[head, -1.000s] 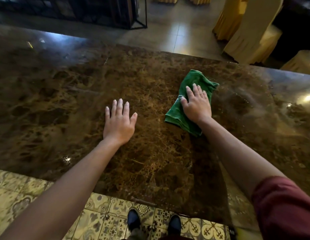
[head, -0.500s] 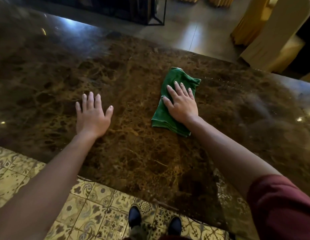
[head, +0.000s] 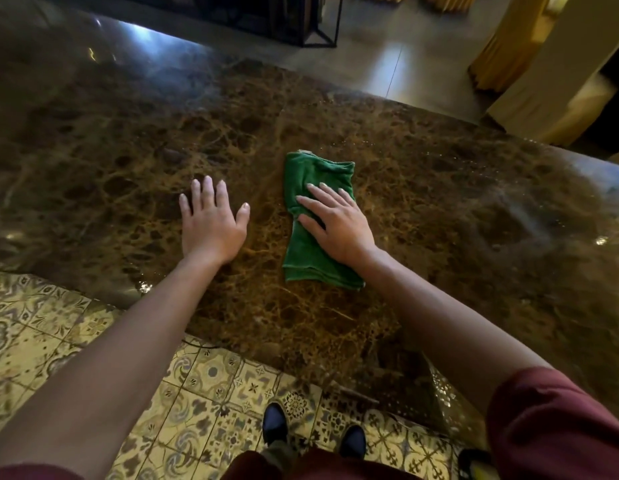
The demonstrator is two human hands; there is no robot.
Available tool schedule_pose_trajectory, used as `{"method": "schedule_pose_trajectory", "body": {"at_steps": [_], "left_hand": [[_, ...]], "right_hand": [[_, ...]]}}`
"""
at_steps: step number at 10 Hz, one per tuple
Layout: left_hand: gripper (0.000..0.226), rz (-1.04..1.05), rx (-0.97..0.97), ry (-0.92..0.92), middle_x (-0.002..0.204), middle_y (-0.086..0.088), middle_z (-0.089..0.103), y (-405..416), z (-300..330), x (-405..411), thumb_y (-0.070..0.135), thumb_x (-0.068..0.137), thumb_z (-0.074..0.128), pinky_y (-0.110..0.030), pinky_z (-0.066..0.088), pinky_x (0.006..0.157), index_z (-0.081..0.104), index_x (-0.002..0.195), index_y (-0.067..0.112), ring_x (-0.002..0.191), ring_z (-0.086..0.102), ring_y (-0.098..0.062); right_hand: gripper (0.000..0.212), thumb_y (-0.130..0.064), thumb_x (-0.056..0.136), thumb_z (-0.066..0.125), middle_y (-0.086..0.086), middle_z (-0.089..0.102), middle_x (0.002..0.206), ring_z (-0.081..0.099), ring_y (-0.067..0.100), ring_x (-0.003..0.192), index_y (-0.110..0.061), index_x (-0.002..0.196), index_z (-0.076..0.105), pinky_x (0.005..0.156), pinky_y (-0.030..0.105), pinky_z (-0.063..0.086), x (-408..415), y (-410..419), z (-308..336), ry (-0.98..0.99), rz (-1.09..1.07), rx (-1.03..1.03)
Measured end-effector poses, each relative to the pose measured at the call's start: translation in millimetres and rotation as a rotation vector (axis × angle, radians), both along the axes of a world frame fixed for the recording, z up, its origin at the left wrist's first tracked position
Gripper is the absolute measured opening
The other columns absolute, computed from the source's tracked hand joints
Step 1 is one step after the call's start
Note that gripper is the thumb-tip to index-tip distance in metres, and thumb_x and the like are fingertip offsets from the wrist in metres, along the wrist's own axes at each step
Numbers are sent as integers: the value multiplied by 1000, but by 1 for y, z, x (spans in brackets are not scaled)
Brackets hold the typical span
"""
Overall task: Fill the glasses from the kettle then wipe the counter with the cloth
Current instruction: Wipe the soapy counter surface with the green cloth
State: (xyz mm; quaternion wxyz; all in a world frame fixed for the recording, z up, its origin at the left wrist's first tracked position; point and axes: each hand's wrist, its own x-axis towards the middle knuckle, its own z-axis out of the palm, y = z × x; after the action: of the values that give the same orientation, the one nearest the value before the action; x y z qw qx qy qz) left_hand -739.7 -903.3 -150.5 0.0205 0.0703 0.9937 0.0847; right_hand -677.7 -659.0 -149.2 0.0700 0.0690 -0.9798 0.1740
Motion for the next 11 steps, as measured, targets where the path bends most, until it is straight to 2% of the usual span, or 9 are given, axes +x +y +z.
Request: {"method": "schedule_pose_trajectory", "body": {"at_steps": [2, 4, 5, 6, 7, 8, 9, 10, 11], "left_hand": [[75, 4, 14, 7, 171, -14, 10, 2, -1, 2, 59, 103, 21, -52, 1, 127, 18, 162, 11, 159, 1, -30], [75, -5, 35, 5, 171, -14, 10, 1, 0, 1, 59, 103, 22, -53, 1, 127, 19, 162, 12, 159, 1, -30], [76, -15, 43, 15, 170, -14, 11, 0, 0, 1, 59, 103, 23, -53, 2, 127, 19, 161, 12, 158, 2, -31], [75, -21, 50, 18, 170, -14, 12, -1, -1, 1, 60, 103, 24, -53, 4, 127, 20, 161, 12, 158, 3, -31], [73, -15, 101, 14, 170, -14, 14, -1, -2, 0, 59, 104, 22, -53, 2, 127, 26, 160, 12, 159, 3, -30], [62, -58, 253, 97, 166, -14, 28, -5, 2, 3, 52, 107, 30, -55, 7, 125, 46, 150, 12, 158, 11, -30], [49, -285, 587, 72, 145, -13, 57, 5, 26, 22, 47, 107, 39, -55, 31, 121, 65, 130, 12, 143, 44, -28], [62, -502, 959, -380, 128, 0, 69, 31, 80, 65, 70, 96, 41, -39, 51, 105, 69, 122, 21, 122, 63, -11], [57, -670, 1015, -708, 120, 2, 72, 59, 111, 102, 57, 89, 66, -29, 60, 87, 63, 131, 19, 110, 71, -11]], "right_hand": [[41, -49, 102, 52, -3, 62, 147, 51, 20, 142, -28, 134, 69, 121, 47, 34, 35, -14, -1, 100, -28, -95], [34, -40, 99, 62, -6, 73, 130, 63, 15, 124, -25, 127, 73, 110, 42, 44, 78, -26, 2, 194, -56, -149], [33, -38, 100, 61, -4, 76, 119, 66, 15, 113, -22, 127, 73, 105, 41, 48, 103, -31, 10, 193, -75, -196], [32, -35, 102, 61, 0, 76, 112, 67, 16, 102, -20, 129, 71, 98, 41, 52, 128, -36, 21, 117, -148, -320], [31, -34, 105, 58, -4, 75, 110, 71, 8, 97, -19, 130, 68, 87, 36, 60, 145, -37, 37, -26, -191, -515], [29, -32, 105, 59, -8, 76, 104, 73, 4, 92, -18, 128, 70, 78, 29, 63, 157, -34, 60, -96, -194, -598], [26, -31, 103, 61, -9, 77, 100, 73, 3, 89, -18, 123, 73, 75, 25, 62, 163, -29, 91, -63, -216, -623], [23, -33, 101, 64, -10, 76, 95, 73, 3, 86, -20, 116, 75, 71, 24, 61, 162, -23, 122, 6, -300, -662], [20, -31, 101, 65, -5, 79, 92, 76, 9, 85, -18, 111, 77, 71, 28, 63, 158, -11, 139, 43, -384, -804]]}}
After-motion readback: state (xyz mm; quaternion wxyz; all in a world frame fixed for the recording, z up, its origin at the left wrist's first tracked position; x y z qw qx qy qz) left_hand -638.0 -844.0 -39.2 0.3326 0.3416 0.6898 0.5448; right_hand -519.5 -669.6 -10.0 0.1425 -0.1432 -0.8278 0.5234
